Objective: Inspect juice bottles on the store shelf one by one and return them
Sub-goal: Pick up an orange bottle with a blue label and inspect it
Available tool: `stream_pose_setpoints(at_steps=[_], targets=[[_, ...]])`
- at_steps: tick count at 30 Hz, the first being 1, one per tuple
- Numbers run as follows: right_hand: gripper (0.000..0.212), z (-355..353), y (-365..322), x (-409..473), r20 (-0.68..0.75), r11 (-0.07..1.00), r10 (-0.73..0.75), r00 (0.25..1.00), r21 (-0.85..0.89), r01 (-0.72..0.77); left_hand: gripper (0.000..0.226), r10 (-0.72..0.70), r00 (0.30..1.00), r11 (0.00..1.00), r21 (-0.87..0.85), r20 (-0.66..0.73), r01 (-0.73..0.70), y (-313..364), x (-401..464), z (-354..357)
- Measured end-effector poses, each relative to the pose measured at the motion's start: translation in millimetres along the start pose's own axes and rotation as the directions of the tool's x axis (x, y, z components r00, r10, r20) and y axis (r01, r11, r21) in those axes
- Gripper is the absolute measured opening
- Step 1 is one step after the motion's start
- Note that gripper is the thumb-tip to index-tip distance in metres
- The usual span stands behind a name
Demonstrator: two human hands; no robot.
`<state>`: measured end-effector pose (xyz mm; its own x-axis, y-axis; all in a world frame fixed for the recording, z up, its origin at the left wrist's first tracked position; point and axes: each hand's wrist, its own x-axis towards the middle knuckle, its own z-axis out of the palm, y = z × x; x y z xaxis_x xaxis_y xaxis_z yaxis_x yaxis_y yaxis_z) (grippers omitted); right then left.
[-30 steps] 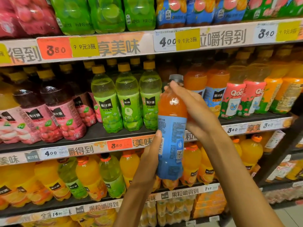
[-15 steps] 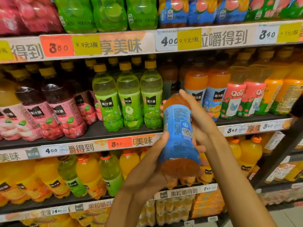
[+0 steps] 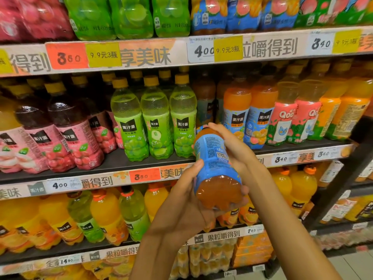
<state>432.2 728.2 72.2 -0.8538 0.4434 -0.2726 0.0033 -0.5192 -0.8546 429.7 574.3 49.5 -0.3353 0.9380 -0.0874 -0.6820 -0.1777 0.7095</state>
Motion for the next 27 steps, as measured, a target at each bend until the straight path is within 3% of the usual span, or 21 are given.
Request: stream_pose_setpoints(at_steps=[1, 5, 7, 10, 12, 17, 21, 25, 27], targets=[[0.029, 0.4, -2.2, 0.4, 0.012, 1.000, -0.003, 1.000, 0.000, 0.003, 0.068, 0.012, 0.997, 0.999, -0.037, 0.081, -0.009, 1.0, -3.6, 2.6], [0.049, 3.7, -10.8, -0.9, 0.059, 0.978, -0.193, 0.979, -0.071, 0.197, 0.059, 0.017, 1.000, 1.000, 0.020, -0.009, -0.017, -2.2, -2.4, 0.1], [0.040, 7.8, -14.3, -7.8, 0.145, 0.948, -0.298, 0.944, -0.070, 0.310, 0.044, 0.074, 0.993, 0.989, 0.132, -0.090, -0.062, -5.5, 0.4, -2.8], [0.034, 10.9, -13.8, -15.5, 0.290, 0.926, -0.335, 0.897, -0.073, 0.370, 0.036, 0.117, 0.988, 0.940, 0.333, -0.100, -0.078, -10.0, 1.8, -8.4], [0.030, 10.8, -11.8, -18.0, 0.287, 0.906, -0.372, 0.883, -0.095, 0.412, 0.037, 0.162, 0.979, 0.907, 0.409, -0.124, -0.098, -12.3, 5.5, -12.9], [0.026, 9.7, -15.1, -26.1, 0.172, 0.782, -0.579, 0.797, -0.161, 0.603, 0.045, 0.413, 0.906, 0.729, 0.629, -0.091, -0.269, -16.6, 16.4, -15.6], [0.026, 7.2, -11.2, -30.2, 0.190, 0.693, -0.659, 0.728, -0.226, 0.685, 0.050, 0.620, 0.781, 0.552, 0.751, -0.079, -0.363, -26.7, 26.7, -17.5], [0.048, -2.3, -15.1, -37.0, 0.305, 0.720, -0.631, 0.713, -0.112, 0.685, 0.055, 0.622, 0.783, 0.511, 0.754, 0.007, -0.413, -22.5, 25.7, -26.0], [0.049, -4.4, -16.1, -38.9, 0.356, 0.711, -0.629, 0.690, -0.095, 0.697, 0.054, 0.629, 0.776, 0.471, 0.771, 0.048, -0.429, -19.1, 26.8, -30.1]])
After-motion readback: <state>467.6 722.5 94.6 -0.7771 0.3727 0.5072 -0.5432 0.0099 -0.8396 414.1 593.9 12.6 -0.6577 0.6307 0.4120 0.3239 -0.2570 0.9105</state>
